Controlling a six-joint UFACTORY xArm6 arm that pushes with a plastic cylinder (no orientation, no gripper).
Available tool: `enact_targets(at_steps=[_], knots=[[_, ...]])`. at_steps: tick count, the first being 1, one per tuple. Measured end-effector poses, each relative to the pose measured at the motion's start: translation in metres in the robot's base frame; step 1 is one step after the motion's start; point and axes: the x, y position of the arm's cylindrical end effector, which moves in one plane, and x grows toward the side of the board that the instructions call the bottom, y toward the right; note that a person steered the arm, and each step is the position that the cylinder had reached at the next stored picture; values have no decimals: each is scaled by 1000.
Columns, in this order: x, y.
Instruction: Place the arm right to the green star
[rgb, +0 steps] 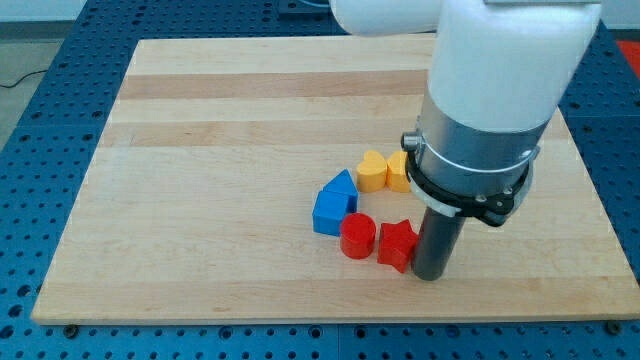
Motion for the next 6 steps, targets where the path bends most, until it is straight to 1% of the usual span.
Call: enact_targets(at_steps=[3,4,5,6], knots=[[-8,0],[-6,31],[-19,78],[-52,106]])
